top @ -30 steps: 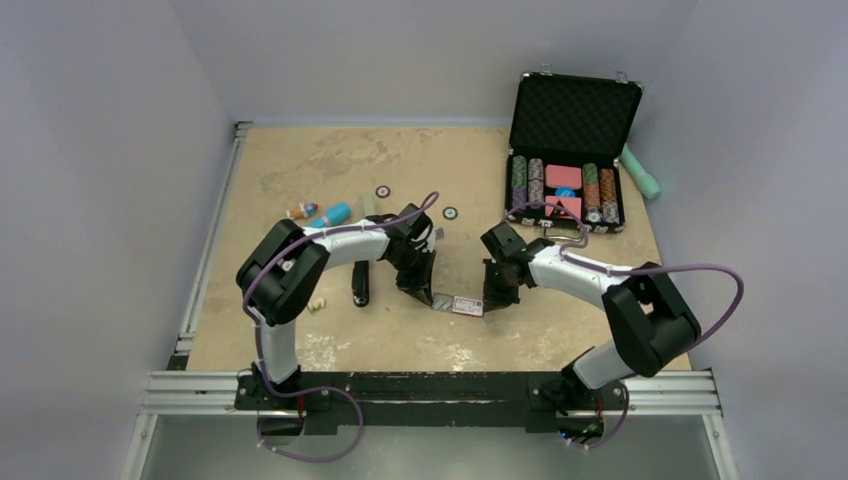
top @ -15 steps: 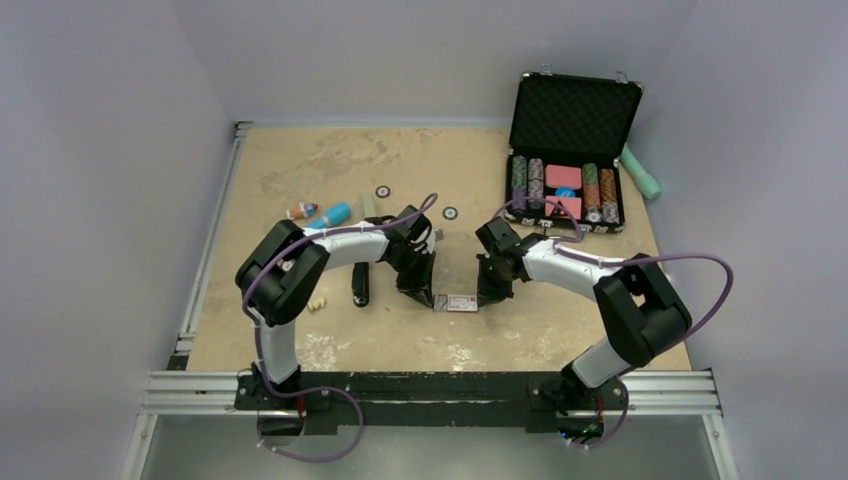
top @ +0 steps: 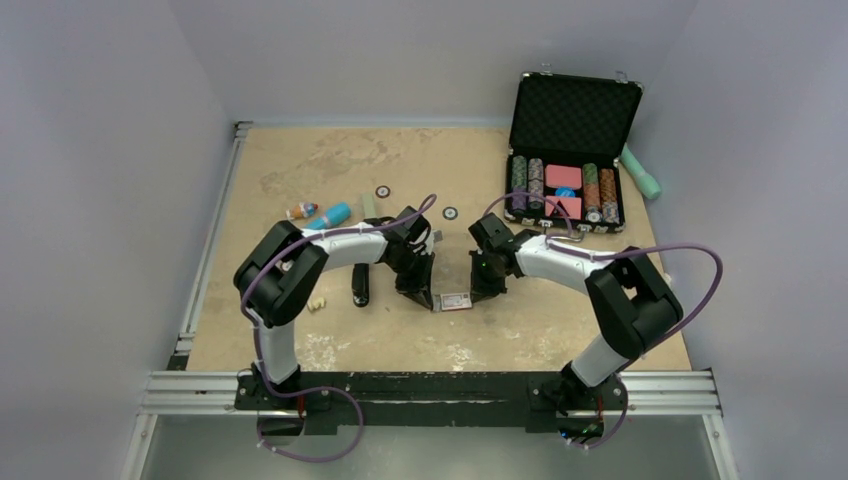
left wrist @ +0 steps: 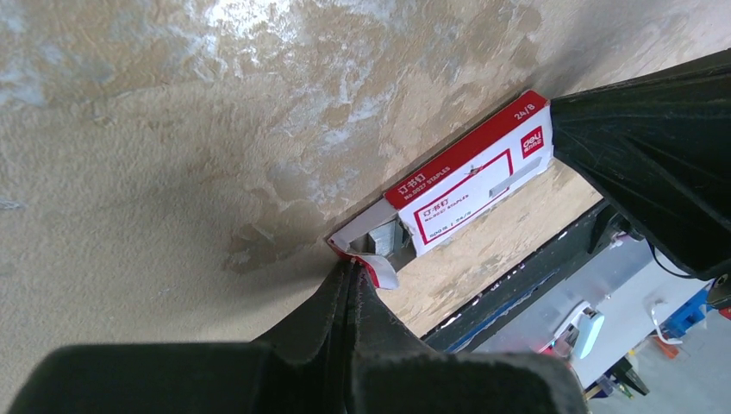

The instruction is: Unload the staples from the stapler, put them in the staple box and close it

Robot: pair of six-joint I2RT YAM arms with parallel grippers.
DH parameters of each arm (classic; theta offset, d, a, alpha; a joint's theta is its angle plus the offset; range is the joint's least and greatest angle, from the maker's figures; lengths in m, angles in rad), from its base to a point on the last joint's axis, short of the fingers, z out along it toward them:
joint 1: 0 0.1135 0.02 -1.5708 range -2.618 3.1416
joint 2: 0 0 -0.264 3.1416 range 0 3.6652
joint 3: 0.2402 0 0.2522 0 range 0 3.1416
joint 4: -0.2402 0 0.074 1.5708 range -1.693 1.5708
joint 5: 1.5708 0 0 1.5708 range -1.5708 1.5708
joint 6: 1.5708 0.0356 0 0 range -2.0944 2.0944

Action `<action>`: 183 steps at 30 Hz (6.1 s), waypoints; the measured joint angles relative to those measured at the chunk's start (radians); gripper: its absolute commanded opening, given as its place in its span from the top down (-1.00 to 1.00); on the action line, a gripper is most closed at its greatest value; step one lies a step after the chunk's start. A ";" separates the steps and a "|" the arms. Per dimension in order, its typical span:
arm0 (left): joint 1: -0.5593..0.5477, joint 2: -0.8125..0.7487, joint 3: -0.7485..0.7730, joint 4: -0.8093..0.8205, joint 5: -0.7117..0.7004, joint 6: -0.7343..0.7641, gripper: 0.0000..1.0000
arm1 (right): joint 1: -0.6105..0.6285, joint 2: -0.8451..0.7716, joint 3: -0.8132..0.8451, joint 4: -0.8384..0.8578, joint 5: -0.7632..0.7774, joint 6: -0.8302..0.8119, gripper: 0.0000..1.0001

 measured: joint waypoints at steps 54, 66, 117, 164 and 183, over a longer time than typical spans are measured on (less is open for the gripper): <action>-0.054 0.043 0.152 -0.228 -0.248 -0.116 1.00 | 0.027 0.058 0.085 -0.039 0.074 -0.069 1.00; -0.053 0.047 0.156 -0.213 -0.239 -0.134 1.00 | 0.044 0.078 0.100 -0.007 0.042 -0.081 1.00; -0.043 -0.359 0.167 -0.456 -0.445 -0.077 -0.22 | 0.101 0.003 0.334 -0.185 0.066 -0.123 -0.19; 0.004 -1.519 -0.505 -0.125 -0.792 0.264 -1.00 | 0.101 -1.067 -0.191 0.316 0.293 -0.068 -0.97; 0.004 -1.532 -0.523 -0.103 -0.797 0.230 -1.00 | 0.101 -1.118 -0.256 0.310 0.229 0.005 -0.97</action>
